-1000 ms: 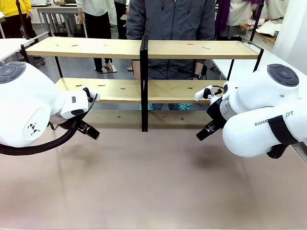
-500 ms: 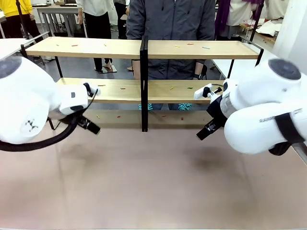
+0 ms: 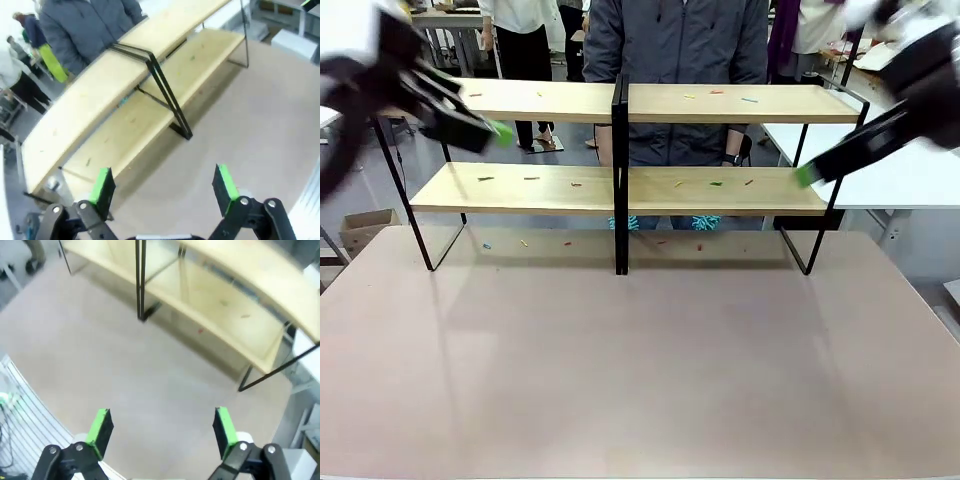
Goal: Clean the shelves.
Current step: Pick up the Duster when the human hands it over.
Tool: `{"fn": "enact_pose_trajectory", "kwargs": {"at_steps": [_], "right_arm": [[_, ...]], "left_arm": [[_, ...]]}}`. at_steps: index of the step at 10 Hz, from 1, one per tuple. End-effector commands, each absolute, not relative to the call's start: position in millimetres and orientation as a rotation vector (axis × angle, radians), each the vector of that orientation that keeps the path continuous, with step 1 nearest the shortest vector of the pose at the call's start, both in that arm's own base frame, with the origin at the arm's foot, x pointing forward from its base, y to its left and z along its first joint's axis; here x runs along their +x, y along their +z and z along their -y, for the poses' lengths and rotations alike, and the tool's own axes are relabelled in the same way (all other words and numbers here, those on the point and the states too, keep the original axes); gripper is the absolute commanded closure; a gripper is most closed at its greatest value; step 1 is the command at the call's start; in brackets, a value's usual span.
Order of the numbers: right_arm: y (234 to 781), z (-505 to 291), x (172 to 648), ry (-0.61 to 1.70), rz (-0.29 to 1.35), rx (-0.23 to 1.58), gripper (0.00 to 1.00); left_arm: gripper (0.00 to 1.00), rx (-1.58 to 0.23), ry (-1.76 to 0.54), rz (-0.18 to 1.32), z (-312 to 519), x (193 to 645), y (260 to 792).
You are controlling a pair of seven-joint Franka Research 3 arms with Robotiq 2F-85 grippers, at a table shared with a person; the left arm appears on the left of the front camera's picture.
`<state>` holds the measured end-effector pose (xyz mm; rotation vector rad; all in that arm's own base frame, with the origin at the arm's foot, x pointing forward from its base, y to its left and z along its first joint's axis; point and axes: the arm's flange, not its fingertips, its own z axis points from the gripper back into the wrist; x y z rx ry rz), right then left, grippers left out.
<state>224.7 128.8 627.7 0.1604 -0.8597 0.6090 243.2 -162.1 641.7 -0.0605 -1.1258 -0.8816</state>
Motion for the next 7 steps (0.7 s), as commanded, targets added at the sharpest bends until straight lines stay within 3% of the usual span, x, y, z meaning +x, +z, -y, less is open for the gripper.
{"fn": "enact_pose_trajectory", "kwargs": {"at_steps": [1,5,7], "right_arm": [[586.2,-106.6,194.0,0.560,0.916,0.146,0.00],[589.6,-104.0,202.8,0.539,0.985,0.197,0.00],[588.4,-102.8,207.3,0.516,0.996,0.203,0.00]], "left_arm": [[0.00,-0.128,-0.787,1.175,85.8,157.9,513.5],[0.00,-0.239,-0.596,1.272,60.7,157.5,514.0],[0.00,-0.261,-0.549,1.246,68.1,166.6,514.6]]}}
